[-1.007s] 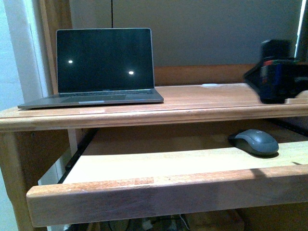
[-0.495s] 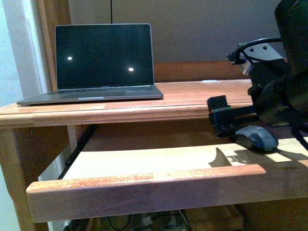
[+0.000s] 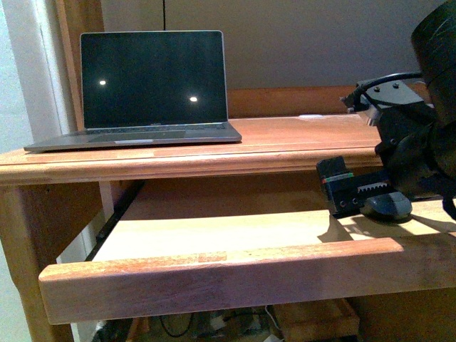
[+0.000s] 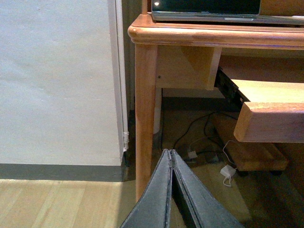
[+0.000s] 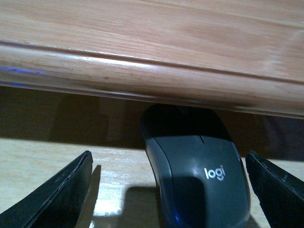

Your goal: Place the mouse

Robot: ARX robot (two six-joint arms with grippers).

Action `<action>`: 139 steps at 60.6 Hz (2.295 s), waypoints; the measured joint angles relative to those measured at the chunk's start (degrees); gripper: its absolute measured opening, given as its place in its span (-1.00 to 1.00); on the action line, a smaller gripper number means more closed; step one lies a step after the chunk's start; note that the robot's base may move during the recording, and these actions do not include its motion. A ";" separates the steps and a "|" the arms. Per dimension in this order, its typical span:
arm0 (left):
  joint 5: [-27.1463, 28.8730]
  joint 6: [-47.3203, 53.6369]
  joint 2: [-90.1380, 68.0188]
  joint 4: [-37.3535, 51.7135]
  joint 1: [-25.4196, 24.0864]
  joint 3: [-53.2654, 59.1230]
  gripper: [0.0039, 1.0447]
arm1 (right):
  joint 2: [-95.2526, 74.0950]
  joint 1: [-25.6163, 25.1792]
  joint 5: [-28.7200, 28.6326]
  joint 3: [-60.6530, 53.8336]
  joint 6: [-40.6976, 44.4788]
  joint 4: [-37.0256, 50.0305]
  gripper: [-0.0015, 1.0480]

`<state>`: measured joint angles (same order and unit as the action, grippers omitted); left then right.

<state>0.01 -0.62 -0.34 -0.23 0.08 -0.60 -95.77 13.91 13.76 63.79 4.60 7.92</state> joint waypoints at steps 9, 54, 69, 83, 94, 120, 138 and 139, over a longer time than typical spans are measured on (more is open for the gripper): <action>0.00 -0.02 0.00 0.00 0.00 0.00 -0.83 | -3.45 -0.13 2.03 3.26 1.38 -1.18 0.86; 0.00 0.04 0.02 0.00 0.00 0.00 0.85 | -0.83 -4.94 -2.54 3.85 0.57 -8.28 0.07; 0.00 0.04 0.02 0.00 0.00 0.00 0.86 | 9.03 -8.04 -8.02 4.22 0.85 -15.50 0.06; 0.00 0.04 0.02 0.00 0.00 0.00 0.86 | 8.81 -7.13 -5.44 19.04 0.46 -20.65 0.05; 0.00 0.04 0.02 0.00 0.00 0.00 0.86 | 0.00 0.15 2.36 30.01 -1.07 -20.33 0.05; 0.00 0.04 0.02 0.00 0.00 0.00 0.86 | -21.42 9.90 14.64 40.54 -5.03 -11.72 0.05; 0.00 0.04 0.02 0.00 0.00 0.00 0.86 | -25.35 10.99 17.05 43.21 -7.34 -6.80 0.73; 0.00 0.04 0.02 0.00 0.00 0.00 0.86 | -25.24 10.99 17.05 43.01 -7.61 -5.97 0.79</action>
<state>0.01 -0.58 -0.32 -0.23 0.08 -0.60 -121.01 24.91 30.81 106.80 -3.01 1.96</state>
